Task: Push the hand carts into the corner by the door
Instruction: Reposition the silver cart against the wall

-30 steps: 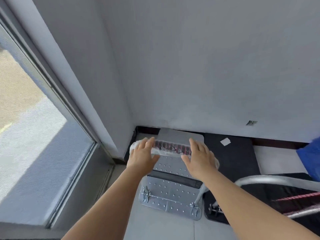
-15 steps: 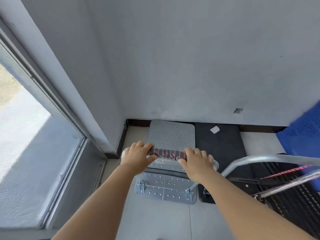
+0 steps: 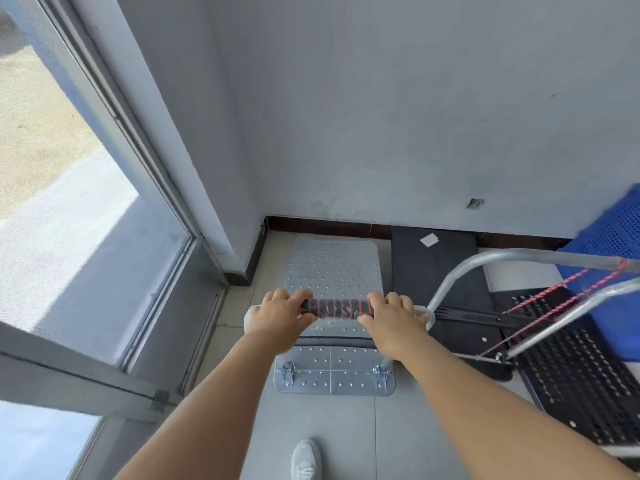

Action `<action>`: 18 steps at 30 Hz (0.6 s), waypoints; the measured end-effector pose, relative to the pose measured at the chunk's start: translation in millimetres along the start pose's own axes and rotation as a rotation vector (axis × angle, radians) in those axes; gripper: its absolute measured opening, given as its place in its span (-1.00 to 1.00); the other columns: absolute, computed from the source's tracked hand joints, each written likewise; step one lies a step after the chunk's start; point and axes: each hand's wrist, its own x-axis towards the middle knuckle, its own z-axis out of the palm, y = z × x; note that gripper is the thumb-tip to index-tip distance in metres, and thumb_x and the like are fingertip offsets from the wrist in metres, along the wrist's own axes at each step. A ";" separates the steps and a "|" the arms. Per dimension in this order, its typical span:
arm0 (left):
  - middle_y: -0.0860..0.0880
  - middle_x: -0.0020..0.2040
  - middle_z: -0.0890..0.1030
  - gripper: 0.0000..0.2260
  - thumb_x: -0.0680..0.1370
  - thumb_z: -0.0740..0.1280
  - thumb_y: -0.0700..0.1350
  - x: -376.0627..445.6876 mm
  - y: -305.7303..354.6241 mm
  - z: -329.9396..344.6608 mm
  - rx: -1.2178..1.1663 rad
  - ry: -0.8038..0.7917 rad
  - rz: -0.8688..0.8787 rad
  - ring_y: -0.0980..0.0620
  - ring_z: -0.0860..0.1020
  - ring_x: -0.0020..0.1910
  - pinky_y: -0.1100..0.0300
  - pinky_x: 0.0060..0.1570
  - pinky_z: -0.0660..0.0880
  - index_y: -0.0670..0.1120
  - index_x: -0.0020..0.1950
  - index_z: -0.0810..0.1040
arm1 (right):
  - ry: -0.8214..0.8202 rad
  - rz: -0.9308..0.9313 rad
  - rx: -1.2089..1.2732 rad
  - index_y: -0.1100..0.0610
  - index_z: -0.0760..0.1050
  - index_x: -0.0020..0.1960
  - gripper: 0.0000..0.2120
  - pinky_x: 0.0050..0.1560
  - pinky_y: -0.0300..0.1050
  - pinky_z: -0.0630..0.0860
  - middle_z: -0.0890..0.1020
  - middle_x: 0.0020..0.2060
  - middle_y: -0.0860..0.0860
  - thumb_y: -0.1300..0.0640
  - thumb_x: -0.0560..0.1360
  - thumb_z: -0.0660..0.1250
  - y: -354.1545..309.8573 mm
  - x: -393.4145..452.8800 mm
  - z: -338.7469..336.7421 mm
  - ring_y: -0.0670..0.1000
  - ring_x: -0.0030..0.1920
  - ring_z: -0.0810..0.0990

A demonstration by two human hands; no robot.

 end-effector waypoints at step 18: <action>-0.02 0.02 0.40 -0.73 0.54 0.19 0.22 -44.4 -47.5 6.4 -0.129 0.028 -0.133 -0.05 0.43 0.07 -0.06 0.10 0.52 0.19 0.19 0.40 | 0.030 -0.151 -0.031 -0.12 0.26 0.38 -0.65 0.20 0.19 0.30 0.42 0.29 0.03 -0.11 0.62 0.08 -40.2 -15.0 18.7 0.10 0.32 0.28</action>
